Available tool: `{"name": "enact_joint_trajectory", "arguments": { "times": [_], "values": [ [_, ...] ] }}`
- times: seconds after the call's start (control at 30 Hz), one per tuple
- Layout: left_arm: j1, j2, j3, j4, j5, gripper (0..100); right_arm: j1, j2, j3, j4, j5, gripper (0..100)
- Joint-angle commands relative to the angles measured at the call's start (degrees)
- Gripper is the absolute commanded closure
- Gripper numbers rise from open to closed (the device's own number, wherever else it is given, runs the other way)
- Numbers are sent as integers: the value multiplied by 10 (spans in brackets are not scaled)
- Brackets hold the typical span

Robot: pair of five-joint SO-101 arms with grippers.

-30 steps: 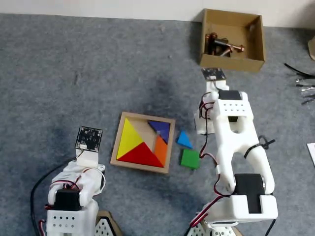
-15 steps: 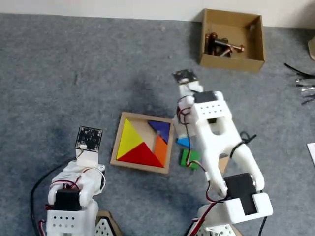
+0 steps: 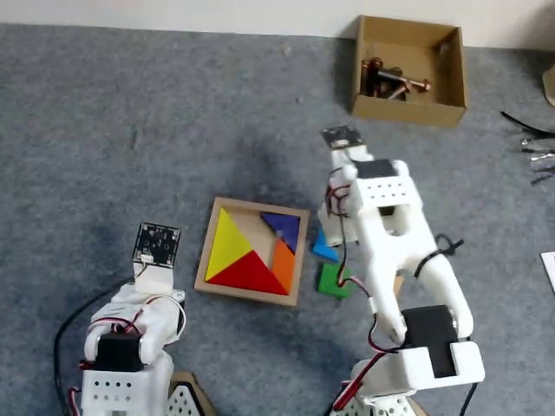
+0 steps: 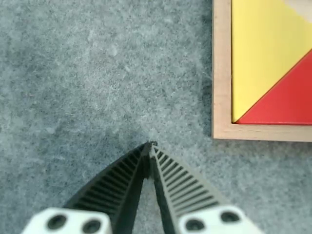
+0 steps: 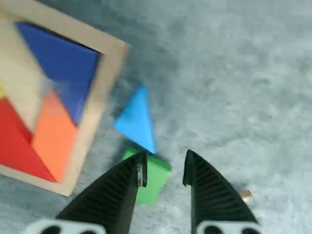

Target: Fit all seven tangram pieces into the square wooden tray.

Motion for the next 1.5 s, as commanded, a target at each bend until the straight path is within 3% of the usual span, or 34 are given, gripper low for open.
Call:
{"name": "enact_joint_trajectory", "arguments": {
  "times": [0.0, 0.1, 0.37, 0.53, 0.63, 0.83, 1.1, 1.33, 1.47],
  "values": [
    [-6, -3, 11, 3, -5, 995, 15, -10, -25, 15, 12, 872],
    [-6, -3, 11, 3, -5, 995, 20, -11, -36, 36, 62, 872],
    [-6, -3, 11, 3, -5, 995, 85, -7, -159, 157, 67, 872],
    [-6, -3, 11, 3, -5, 995, 29, -5, -189, 156, 68, 872],
    [-6, -3, 11, 3, -5, 995, 5, -5, -172, 131, 69, 872],
    [-6, -3, 11, 3, -5, 995, 6, -5, -97, 80, 162, 868],
    [-6, -3, 11, 3, -5, 995, -2, -6, 19, 51, 172, 809],
    [-6, -3, 11, 3, -5, 995, -78, -10, 73, 51, 178, 803],
    [-6, -3, 11, 3, -5, 995, -87, -10, 84, 51, 233, 803]
  ]
}}
